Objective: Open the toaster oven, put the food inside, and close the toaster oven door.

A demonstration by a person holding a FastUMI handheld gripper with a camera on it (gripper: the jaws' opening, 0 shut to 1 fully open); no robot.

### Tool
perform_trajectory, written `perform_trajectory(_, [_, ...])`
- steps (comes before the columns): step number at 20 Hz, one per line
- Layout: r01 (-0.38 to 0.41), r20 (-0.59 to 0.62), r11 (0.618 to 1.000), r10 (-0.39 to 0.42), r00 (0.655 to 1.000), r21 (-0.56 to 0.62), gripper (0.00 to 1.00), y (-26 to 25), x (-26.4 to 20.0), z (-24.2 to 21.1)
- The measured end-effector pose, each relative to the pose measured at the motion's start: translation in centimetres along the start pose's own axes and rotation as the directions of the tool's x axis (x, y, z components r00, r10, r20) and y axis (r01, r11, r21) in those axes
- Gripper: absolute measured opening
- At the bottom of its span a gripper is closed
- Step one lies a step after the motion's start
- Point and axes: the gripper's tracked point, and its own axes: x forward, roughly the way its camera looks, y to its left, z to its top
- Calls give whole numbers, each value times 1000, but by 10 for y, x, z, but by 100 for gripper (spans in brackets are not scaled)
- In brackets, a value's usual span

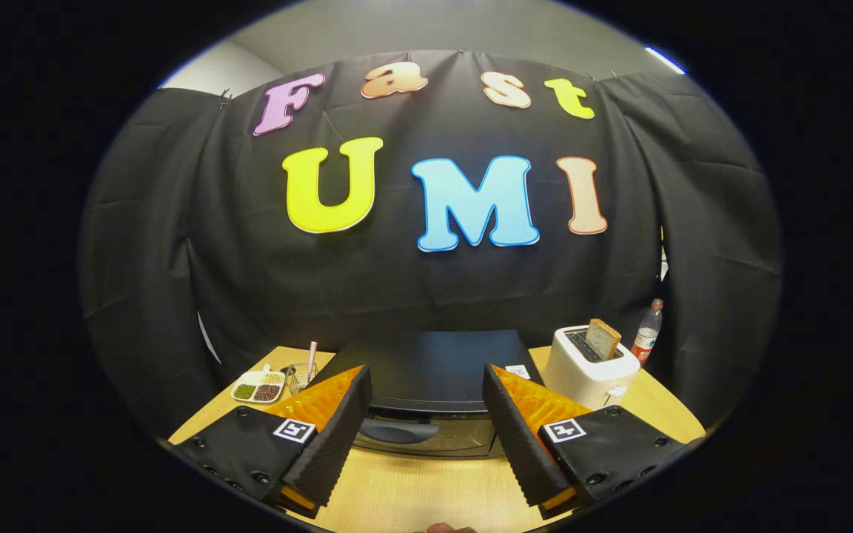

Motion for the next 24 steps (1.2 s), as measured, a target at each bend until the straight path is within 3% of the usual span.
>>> perform_trajectory(7, [-10,-152,999,4,988,-38,96,31,60,-59])
perform_trajectory(14, [-2,-260,999,-8,965,-36,96,38,80,-102])
perform_trajectory(24, [59,-297,998,-60,953,-13,96,40,80,-99])
